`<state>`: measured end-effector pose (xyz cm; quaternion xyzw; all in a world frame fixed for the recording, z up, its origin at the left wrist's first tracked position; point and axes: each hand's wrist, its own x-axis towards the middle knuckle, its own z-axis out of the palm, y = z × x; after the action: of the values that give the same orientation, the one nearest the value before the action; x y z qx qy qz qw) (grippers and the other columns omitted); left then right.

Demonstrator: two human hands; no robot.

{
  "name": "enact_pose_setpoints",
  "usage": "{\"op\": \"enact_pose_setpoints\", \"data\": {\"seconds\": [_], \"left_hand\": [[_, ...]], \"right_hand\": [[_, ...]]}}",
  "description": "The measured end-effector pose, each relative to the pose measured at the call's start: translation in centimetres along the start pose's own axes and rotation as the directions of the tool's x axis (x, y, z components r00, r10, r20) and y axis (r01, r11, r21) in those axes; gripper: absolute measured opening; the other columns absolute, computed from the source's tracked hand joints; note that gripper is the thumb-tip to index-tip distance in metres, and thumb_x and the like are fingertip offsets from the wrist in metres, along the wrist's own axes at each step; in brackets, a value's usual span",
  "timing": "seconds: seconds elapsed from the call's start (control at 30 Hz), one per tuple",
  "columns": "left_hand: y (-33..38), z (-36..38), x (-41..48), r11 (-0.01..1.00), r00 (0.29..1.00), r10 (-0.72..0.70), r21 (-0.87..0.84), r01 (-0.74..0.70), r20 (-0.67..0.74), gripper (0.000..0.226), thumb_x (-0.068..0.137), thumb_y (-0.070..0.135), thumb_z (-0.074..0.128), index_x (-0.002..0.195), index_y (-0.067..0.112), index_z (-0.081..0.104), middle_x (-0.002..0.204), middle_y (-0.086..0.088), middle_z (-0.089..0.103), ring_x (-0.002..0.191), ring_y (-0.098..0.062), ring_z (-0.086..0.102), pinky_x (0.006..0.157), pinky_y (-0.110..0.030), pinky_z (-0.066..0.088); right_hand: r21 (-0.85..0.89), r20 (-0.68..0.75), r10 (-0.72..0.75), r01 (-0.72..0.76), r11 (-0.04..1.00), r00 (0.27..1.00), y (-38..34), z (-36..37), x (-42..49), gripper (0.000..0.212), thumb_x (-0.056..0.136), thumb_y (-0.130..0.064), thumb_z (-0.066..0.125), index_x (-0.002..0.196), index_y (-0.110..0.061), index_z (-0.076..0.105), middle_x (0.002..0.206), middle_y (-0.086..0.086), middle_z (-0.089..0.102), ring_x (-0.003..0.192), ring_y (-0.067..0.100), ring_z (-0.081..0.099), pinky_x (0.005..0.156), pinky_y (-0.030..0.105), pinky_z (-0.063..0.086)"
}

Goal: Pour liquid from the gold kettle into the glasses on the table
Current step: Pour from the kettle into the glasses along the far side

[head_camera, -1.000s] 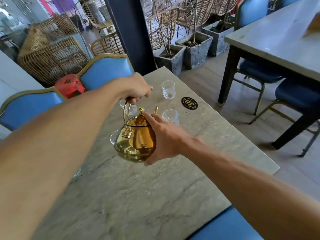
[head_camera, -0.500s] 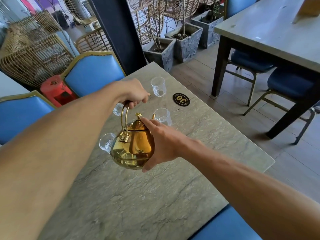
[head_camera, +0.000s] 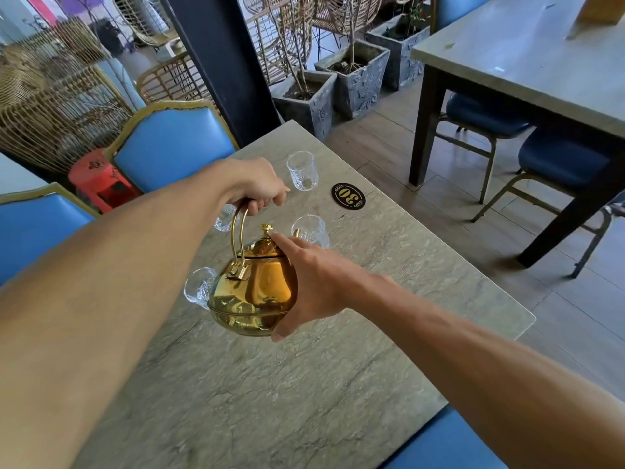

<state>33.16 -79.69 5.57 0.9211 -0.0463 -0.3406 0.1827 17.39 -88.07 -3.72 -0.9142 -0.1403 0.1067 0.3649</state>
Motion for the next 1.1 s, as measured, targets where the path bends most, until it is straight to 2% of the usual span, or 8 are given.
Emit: {"op": "enact_pose_setpoints", "data": {"seconds": [0.23, 0.5, 0.77, 0.97, 1.1], "left_hand": [[-0.1, -0.2, 0.7, 1.000, 1.000, -0.009, 0.005, 0.009, 0.009, 0.039, 0.089, 0.001, 0.056, 0.127, 0.007, 0.059, 0.044, 0.000, 0.039, 0.035, -0.008, 0.030, 0.033, -0.019, 0.031], [0.1, -0.2, 0.8, 1.000, 1.000, -0.012, 0.013, 0.012, 0.022, 0.024, 0.088, 0.001, 0.057, 0.111, 0.003, 0.061, 0.041, 0.001, 0.041, 0.035, -0.008, 0.031, 0.032, -0.019, 0.031], [0.3, -0.2, 1.0, 1.000, 1.000, -0.015, 0.026, 0.014, 0.019, 0.030, 0.088, 0.000, 0.057, 0.118, 0.003, 0.062, 0.045, -0.001, 0.041, 0.036, -0.009, 0.032, 0.033, -0.019, 0.032], [0.5, -0.1, 1.1, 0.999, 1.000, -0.023, 0.034, 0.022, 0.020, 0.023, 0.088, 0.000, 0.057, 0.110, 0.006, 0.060, 0.047, -0.002, 0.041, 0.036, -0.009, 0.032, 0.034, -0.020, 0.032], [0.4, -0.2, 1.2, 0.999, 0.999, -0.028, 0.030, 0.027, 0.017, 0.029, 0.088, 0.000, 0.057, 0.116, 0.002, 0.062, 0.048, -0.003, 0.041, 0.036, -0.009, 0.032, 0.034, -0.019, 0.031]], "right_hand": [[0.015, -0.005, -0.012, 0.012, 1.000, 1.000, 0.2, -0.1, 0.2, 0.151, 0.042, -0.071, 0.091, 0.158, -0.029, 0.006, 0.143, 0.000, 0.046, 0.115, 0.022, 0.055, 0.090, 0.031, 0.047], [0.019, -0.023, -0.026, 0.026, 0.999, 0.999, 0.5, -0.2, 0.3, 0.148, 0.041, -0.071, 0.091, 0.157, -0.029, 0.008, 0.142, 0.000, 0.048, 0.111, 0.021, 0.056, 0.087, 0.027, 0.046], [0.029, -0.021, -0.032, 0.032, 0.999, 0.999, 0.6, -0.3, 0.3, 0.146, 0.041, -0.072, 0.091, 0.156, -0.030, 0.010, 0.139, 0.000, 0.049, 0.108, 0.019, 0.055, 0.086, 0.027, 0.046], [0.037, -0.015, -0.031, 0.032, 0.999, 0.999, 0.7, -0.4, 0.3, 0.148, 0.042, -0.070, 0.092, 0.157, -0.029, 0.009, 0.140, 0.000, 0.048, 0.110, 0.019, 0.055, 0.086, 0.026, 0.045], [0.031, -0.008, -0.025, 0.026, 0.999, 1.000, 0.7, -0.5, 0.3, 0.147, 0.042, -0.071, 0.091, 0.157, -0.029, 0.009, 0.140, 0.000, 0.048, 0.110, 0.020, 0.055, 0.087, 0.029, 0.047]]}}
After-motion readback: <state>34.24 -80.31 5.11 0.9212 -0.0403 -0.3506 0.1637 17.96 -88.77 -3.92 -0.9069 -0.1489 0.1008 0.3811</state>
